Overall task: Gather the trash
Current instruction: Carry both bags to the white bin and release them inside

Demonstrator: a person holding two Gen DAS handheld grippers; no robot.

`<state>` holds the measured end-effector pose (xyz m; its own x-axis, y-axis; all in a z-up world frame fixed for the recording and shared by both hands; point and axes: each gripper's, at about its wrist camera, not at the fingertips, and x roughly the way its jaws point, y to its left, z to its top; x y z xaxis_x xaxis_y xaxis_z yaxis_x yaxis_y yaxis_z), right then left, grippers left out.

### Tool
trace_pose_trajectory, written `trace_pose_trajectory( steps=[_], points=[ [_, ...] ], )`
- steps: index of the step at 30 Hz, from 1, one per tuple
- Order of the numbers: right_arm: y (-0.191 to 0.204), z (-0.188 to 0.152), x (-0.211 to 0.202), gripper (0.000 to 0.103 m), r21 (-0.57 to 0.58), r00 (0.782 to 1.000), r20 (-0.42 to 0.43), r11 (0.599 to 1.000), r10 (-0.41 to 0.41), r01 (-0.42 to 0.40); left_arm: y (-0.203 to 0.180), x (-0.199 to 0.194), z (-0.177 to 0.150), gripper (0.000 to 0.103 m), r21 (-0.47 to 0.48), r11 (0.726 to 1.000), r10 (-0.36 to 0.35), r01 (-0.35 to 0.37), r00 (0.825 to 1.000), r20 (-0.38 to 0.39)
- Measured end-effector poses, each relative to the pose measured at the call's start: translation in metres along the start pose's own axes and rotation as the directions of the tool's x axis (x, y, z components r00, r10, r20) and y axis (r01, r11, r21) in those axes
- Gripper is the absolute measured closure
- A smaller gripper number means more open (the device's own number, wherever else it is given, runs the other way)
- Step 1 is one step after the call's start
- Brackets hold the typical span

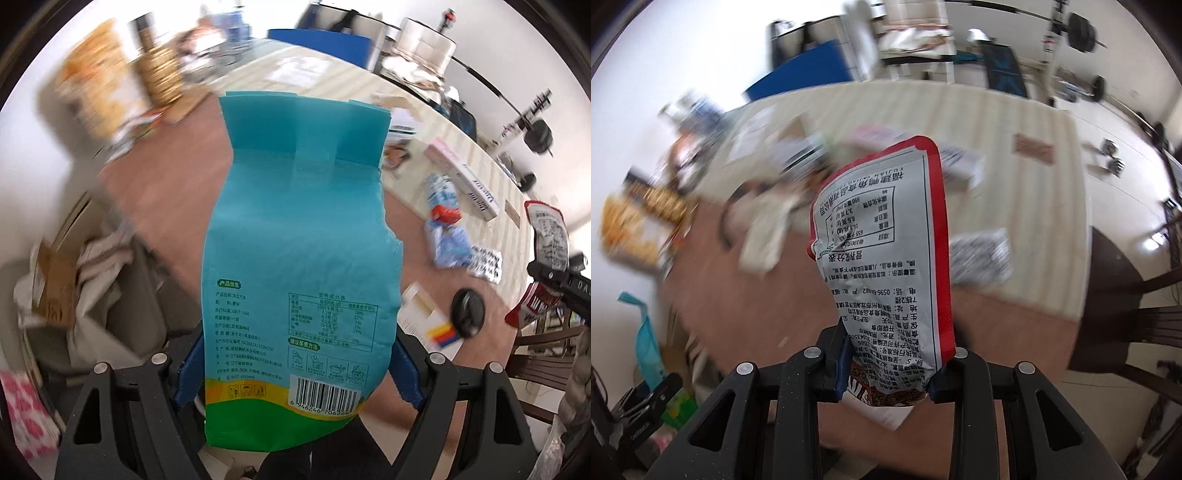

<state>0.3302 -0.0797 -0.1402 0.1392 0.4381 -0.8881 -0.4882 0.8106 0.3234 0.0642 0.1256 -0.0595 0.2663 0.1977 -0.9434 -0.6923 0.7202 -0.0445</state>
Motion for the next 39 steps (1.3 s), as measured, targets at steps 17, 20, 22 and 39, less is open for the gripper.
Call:
trace_pose_trajectory(
  steps=[17,20,22,39],
  points=[
    [0.215,-0.316,0.176,0.071,-0.447,0.878,-0.479,0.859,0.004,-0.248,0.21,0.188,-0.242,0.021,-0.544,0.838,-0.12,-0.04,0.959,-0.255],
    [0.216,-0.355,0.246,0.071,-0.483,0.854,-0.519,0.839,-0.045,-0.249,0.228,0.262,-0.277,0.021,-0.622,0.783,-0.192,-0.024,0.941,-0.279],
    [0.213,-0.375,0.294,0.071,-0.503,0.84,-0.537,0.829,-0.078,-0.244,0.237,0.3,-0.296,0.021,-0.661,0.75,-0.245,-0.006,0.926,-0.286],
    [0.226,-0.485,0.53,0.019,-0.617,0.73,-0.645,0.718,-0.226,-0.323,0.301,0.422,-0.388,0.005,-0.741,0.652,-0.151,-0.158,0.931,-0.332]
  ],
)
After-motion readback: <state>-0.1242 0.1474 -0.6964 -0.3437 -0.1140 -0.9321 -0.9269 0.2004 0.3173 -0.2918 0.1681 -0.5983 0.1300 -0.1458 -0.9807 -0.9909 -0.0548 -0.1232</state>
